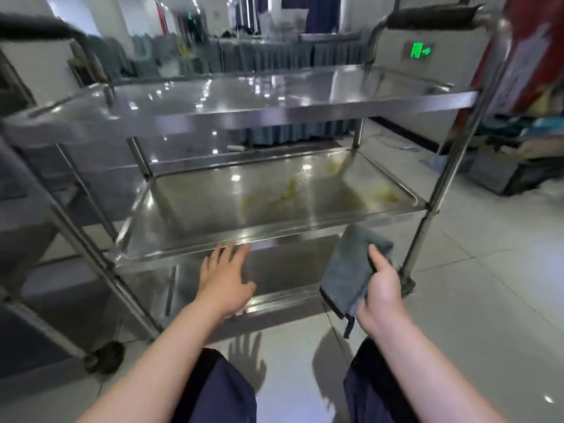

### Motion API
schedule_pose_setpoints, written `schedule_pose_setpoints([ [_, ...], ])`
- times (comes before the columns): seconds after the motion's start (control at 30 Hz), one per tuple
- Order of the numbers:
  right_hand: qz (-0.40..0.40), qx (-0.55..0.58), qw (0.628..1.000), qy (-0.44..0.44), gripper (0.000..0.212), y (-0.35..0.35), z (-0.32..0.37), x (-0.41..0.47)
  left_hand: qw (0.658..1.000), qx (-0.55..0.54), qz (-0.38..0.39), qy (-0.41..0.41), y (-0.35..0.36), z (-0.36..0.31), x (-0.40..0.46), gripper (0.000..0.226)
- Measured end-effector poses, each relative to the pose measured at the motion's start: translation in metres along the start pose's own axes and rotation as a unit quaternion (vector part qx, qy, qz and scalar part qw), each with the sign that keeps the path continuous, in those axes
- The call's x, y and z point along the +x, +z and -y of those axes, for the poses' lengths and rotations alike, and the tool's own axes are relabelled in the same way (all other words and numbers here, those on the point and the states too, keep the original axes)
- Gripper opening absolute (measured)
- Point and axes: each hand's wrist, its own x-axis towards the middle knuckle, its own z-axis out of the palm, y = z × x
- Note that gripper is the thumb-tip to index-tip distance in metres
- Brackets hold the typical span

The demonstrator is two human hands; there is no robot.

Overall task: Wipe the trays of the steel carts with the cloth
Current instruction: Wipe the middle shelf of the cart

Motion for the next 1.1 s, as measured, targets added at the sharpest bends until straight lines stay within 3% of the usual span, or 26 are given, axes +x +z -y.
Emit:
schedule_pose_setpoints([
  [0.27,-0.004,-0.099,0.994,-0.043,0.034,-0.014,0.084,-0.031,0.999,-0.039,0.002,-0.016,-0.047,0.001,-0.039,0.081],
  [0.4,-0.050,-0.169,0.979,-0.105,0.032,-0.021,0.120,0.011,0.999,-0.038,0.006,-0.010,-0.038,-0.008,-0.028,0.083],
  [0.53,-0.092,-0.290,0.940,-0.155,0.042,-0.024,0.139,0.081,0.999,-0.022,0.026,-0.008,-0.013,-0.011,0.005,0.088],
  [0.63,-0.104,-0.402,0.878,-0.238,0.037,-0.012,0.155,0.134,1.000,-0.003,0.021,-0.020,0.006,-0.016,0.038,0.090],
  [0.77,-0.106,-0.559,0.747,-0.343,0.039,-0.002,0.177,0.203,0.998,0.041,-0.019,-0.036,0.021,-0.012,0.080,0.092],
  [0.87,-0.168,-0.678,0.594,-0.399,0.044,-0.002,0.193,0.248,0.996,0.069,-0.033,-0.054,0.030,0.003,0.101,0.095],
  [0.93,-0.155,-0.758,0.494,-0.397,0.043,-0.007,0.197,0.277,0.994,0.078,-0.020,-0.075,0.039,0.012,0.109,0.098],
  [1.0,-0.103,-0.823,0.471,-0.301,0.043,-0.012,0.193,0.300,0.992,0.091,-0.011,-0.087,0.047,0.017,0.115,0.102],
  [1.1,-0.104,-0.828,0.491,-0.250,0.039,-0.010,0.177,0.311,0.989,0.114,0.000,-0.092,0.052,0.016,0.119,0.109],
])
